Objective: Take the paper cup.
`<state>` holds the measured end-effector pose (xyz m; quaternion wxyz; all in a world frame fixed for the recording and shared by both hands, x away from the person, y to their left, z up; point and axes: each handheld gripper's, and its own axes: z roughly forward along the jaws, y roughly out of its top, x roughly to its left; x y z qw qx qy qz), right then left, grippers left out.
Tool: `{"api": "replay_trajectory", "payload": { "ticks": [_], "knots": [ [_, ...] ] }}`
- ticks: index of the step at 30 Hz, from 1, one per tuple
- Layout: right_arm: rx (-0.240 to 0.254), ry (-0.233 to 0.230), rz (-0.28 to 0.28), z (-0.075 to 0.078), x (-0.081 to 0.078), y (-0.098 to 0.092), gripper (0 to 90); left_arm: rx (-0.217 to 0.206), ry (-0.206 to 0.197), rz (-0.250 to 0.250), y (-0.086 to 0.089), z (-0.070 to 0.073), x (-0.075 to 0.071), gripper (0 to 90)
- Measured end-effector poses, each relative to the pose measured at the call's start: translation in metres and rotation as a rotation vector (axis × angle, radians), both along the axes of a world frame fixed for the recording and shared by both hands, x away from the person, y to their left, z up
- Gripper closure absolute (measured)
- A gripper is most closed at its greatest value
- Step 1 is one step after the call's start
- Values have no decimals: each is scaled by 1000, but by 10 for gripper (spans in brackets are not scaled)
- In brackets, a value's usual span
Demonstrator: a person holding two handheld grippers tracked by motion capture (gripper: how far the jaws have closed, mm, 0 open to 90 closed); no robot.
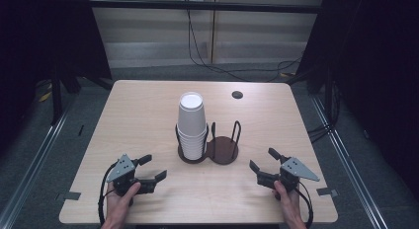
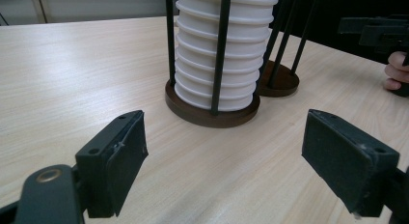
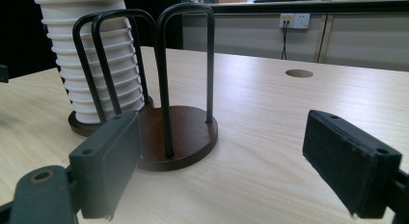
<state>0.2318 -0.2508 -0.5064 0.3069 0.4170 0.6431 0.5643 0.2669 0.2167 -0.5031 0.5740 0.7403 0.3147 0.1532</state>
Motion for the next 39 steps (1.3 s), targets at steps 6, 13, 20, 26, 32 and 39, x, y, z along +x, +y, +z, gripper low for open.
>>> {"api": "replay_trajectory", "payload": {
  "ticks": [6,13,20,26,32,39],
  "knots": [
    [10,9,3,0,1,-1,133,-11,11,-20,1,0,1,157],
    [13,20,86,4,-3,-6,129,-13,14,-17,1,0,1,157],
    [27,-75,101,14,-9,-12,128,1,12,-20,1,0,1,158],
    [14,-127,97,18,-11,-11,98,-19,19,-23,1,1,1,158],
    [-8,-99,131,17,-9,-5,91,-28,10,-29,2,9,2,157],
    [-11,-22,83,18,-6,2,103,-11,-30,-41,2,25,5,157]
  ]
}}
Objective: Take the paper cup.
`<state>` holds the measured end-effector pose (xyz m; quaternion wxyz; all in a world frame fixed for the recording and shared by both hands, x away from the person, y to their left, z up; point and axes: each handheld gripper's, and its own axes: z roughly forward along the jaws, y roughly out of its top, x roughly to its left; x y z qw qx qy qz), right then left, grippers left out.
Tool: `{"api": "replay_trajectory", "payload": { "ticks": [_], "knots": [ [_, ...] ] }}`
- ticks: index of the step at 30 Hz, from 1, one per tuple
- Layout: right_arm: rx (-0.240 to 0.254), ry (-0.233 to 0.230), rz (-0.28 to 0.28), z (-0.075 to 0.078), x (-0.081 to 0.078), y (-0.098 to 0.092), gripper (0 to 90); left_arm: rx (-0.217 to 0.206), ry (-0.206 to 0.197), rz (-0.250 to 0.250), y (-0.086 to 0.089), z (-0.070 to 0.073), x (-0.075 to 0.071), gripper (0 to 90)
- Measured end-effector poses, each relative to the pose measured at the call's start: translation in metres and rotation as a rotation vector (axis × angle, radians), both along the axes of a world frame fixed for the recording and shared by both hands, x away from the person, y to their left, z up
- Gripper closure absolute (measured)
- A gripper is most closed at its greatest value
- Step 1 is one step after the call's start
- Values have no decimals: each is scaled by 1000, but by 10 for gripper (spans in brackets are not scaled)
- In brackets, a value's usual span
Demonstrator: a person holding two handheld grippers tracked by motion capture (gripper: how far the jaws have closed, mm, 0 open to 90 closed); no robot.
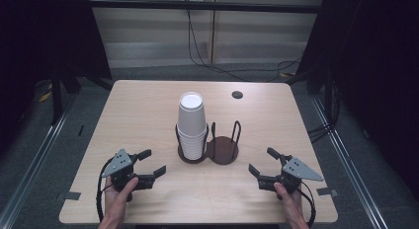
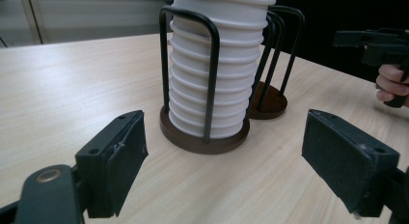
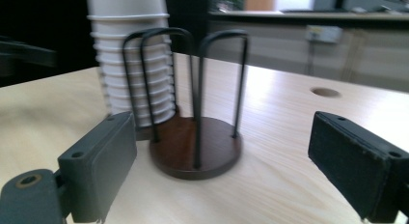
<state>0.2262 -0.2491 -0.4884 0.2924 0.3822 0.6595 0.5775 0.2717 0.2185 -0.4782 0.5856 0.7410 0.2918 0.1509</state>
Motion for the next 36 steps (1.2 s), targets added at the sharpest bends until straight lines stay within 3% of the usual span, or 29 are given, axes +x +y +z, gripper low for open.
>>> {"api": "replay_trajectory", "payload": {
  "ticks": [1,2,3,4,5,8,12,18,24,36],
  "knots": [
    [22,46,-48,3,3,1,151,13,-2,3,1,0,0,157],
    [22,46,-48,3,3,1,151,13,-2,3,1,0,0,157],
    [19,50,-24,6,5,1,129,22,-9,3,3,0,1,157],
    [19,50,-24,6,5,1,129,-4,6,10,2,-1,0,157],
    [16,54,-4,7,6,1,130,24,-11,4,6,-1,1,157],
    [8,67,10,12,8,4,130,17,5,13,6,-2,0,157],
    [22,63,33,23,14,8,131,20,3,3,5,-3,0,157],
    [6,58,89,48,26,19,144,31,4,-15,4,-5,0,157],
    [14,49,102,62,35,26,161,35,11,-18,3,-6,1,157],
    [13,60,205,92,61,52,136,26,14,-27,5,-10,-1,157]
  ]
}}
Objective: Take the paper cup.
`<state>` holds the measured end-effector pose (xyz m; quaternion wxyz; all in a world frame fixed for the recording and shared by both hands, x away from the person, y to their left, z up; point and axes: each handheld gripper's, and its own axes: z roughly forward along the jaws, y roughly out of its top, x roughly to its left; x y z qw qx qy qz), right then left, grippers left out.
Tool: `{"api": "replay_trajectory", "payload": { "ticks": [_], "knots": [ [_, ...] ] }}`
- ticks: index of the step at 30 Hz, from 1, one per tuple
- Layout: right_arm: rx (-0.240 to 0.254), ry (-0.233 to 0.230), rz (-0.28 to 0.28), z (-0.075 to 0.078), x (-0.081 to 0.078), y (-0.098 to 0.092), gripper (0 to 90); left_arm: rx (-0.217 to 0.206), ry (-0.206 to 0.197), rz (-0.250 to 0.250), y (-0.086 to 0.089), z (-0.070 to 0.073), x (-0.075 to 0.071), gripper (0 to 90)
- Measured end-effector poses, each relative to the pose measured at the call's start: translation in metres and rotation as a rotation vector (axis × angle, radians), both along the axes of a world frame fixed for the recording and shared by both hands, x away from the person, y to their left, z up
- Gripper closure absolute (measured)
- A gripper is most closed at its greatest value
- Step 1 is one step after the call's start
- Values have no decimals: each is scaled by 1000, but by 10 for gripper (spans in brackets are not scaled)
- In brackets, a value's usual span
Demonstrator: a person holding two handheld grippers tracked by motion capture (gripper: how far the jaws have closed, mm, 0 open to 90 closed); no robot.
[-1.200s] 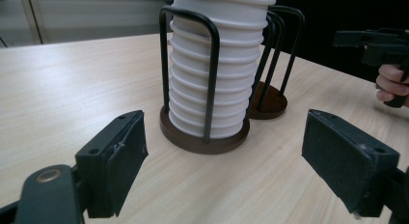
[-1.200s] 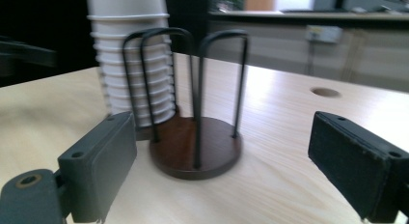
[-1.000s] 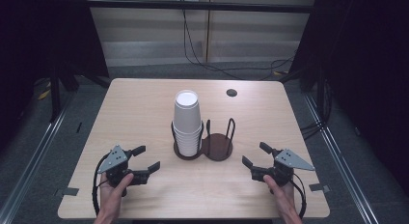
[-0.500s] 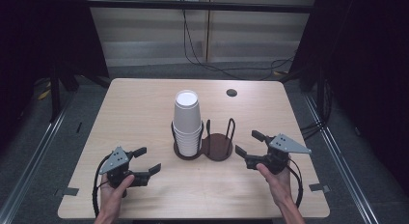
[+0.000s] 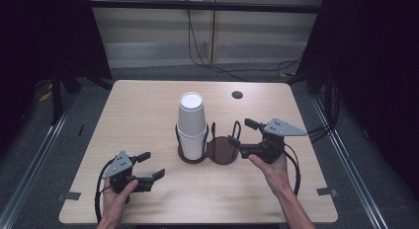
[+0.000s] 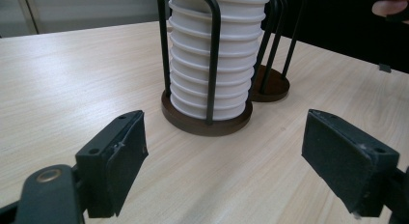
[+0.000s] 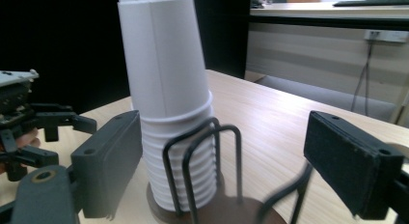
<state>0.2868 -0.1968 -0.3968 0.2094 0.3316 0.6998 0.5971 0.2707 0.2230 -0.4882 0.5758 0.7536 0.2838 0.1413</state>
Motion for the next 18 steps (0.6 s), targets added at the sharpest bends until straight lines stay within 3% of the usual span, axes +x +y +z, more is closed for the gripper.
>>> {"api": "replay_trajectory", "payload": {
  "ticks": [7,8,18],
  "knots": [
    [6,-19,47,11,11,10,134,-5,8,6,1,0,0,157],
    [5,-17,52,13,12,11,135,12,2,25,1,0,-1,158],
    [-80,9,134,48,34,34,158,1,10,-2,4,-1,-3,158]
  ]
}}
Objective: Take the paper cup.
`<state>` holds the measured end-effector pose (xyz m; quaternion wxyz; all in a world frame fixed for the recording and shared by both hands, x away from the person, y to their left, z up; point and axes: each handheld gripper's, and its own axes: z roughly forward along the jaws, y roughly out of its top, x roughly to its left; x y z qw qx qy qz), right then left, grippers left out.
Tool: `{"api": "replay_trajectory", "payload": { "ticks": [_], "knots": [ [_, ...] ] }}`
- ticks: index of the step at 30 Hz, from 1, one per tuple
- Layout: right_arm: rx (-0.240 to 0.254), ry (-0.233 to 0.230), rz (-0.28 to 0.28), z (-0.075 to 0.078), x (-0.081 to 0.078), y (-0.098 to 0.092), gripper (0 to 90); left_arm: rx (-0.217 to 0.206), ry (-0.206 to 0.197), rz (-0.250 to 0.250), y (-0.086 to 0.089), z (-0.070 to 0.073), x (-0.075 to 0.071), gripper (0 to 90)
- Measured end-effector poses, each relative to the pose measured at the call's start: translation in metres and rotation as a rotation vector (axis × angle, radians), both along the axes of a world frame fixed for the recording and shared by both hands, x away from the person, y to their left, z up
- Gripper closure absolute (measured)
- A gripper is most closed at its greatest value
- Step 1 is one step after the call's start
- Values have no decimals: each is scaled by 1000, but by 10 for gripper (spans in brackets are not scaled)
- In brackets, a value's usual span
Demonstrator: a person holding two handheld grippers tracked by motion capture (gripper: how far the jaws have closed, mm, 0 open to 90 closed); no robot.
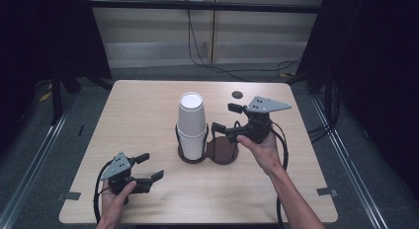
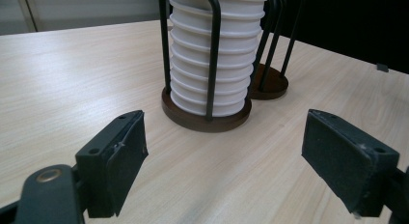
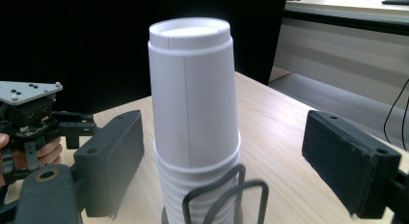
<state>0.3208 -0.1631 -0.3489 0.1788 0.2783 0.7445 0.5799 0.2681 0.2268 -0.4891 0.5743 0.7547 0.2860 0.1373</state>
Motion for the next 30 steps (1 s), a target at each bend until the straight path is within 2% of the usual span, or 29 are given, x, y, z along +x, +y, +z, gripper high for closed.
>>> {"api": "replay_trajectory", "payload": {
  "ticks": [1,2,3,6,7,9,11,15,16,19,21,22,24,27,30],
  "knots": [
    [0,0,0,0,0,0,158,-4,1,-3,0,0,0,158],
    [-3,3,8,4,2,2,165,0,0,20,-1,-1,-1,157],
    [-7,4,14,7,4,3,167,0,-8,-1,-1,-1,0,157],
    [-43,18,34,21,11,9,170,6,-6,-11,-1,-1,-1,157],
    [-43,18,34,21,11,9,170,9,-3,9,-3,-1,-2,157],
    [-61,32,44,26,14,10,173,13,-6,-15,-1,-1,-1,157],
    [-83,48,60,31,17,14,197,5,2,-9,-1,-1,-1,157],
    [-116,66,80,41,21,21,188,-6,5,-9,-2,-2,-2,158],
    [-116,66,80,41,21,21,188,4,1,16,-2,-2,-3,158],
    [-140,84,90,48,26,25,179,1,3,-7,0,-2,-1,158],
    [-166,88,91,54,29,28,162,3,2,-7,0,-2,-2,157],
    [-178,105,97,57,31,29,150,23,-7,12,1,-1,-2,157],
    [-196,133,113,62,35,33,157,26,-13,12,1,-1,-2,158],
    [-259,132,102,68,36,41,160,18,-8,15,1,-1,-2,157],
    [-319,183,114,72,43,48,149,16,-7,15,1,-1,-2,158]
  ]
}}
